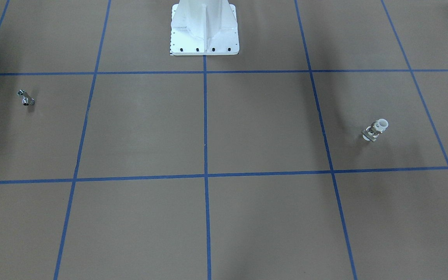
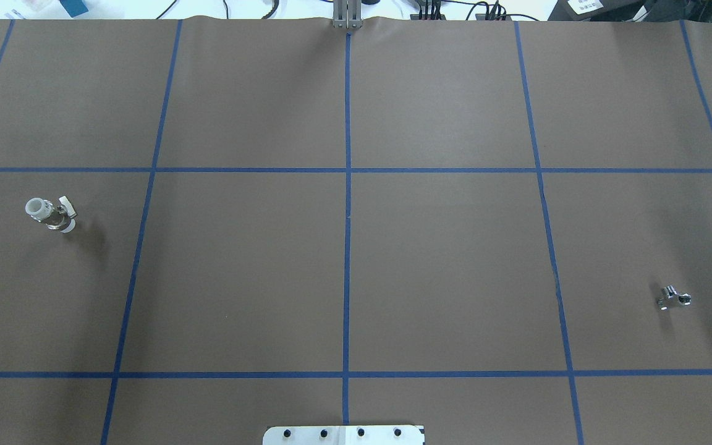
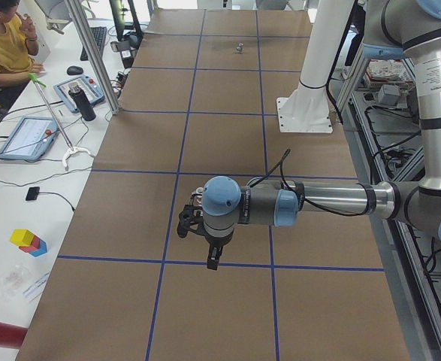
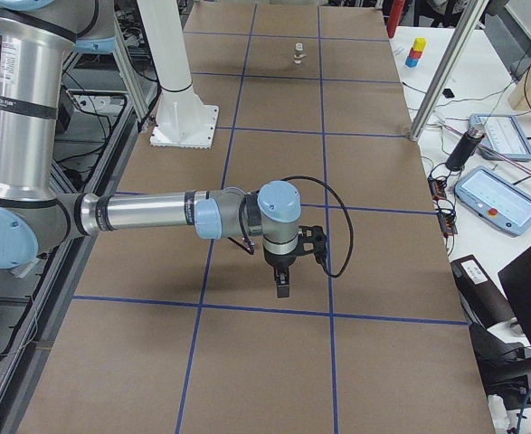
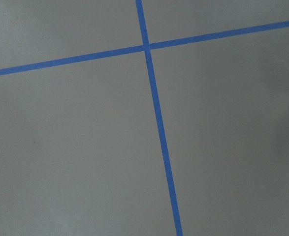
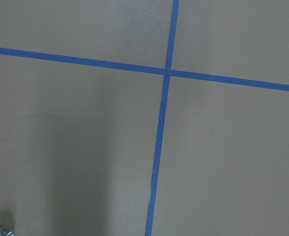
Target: Assemble PPR valve and pipe with both arms
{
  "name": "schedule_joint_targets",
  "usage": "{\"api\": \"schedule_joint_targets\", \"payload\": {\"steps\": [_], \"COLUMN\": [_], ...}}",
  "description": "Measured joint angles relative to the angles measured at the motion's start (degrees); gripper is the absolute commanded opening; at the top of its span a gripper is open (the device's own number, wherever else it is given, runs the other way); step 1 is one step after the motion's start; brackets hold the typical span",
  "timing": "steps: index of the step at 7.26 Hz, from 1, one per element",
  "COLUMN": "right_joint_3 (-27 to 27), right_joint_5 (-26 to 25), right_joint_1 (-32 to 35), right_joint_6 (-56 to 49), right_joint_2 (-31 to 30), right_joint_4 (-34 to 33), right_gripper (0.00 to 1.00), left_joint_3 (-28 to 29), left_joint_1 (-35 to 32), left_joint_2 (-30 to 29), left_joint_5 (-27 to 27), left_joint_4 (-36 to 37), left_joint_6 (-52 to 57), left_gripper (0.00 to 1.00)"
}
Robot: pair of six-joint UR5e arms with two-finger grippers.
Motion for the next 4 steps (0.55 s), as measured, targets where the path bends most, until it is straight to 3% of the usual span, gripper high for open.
{"api": "schedule_joint_targets", "payload": {"steps": [4], "right_joint_3": [0.69], "right_joint_5": [0.44], "right_joint_1": [0.0], "right_joint_6": [-0.13], "right_joint_2": [0.08], "right_joint_4": [2.01], "right_gripper": [1.0], "left_joint_3": [-1.23], "left_joint_1": [0.0], "left_joint_2": [-0.05], "left_joint_5": [0.03], "left_joint_4": [-0.01], "left_joint_6": [0.02], "left_gripper": [1.0]}}
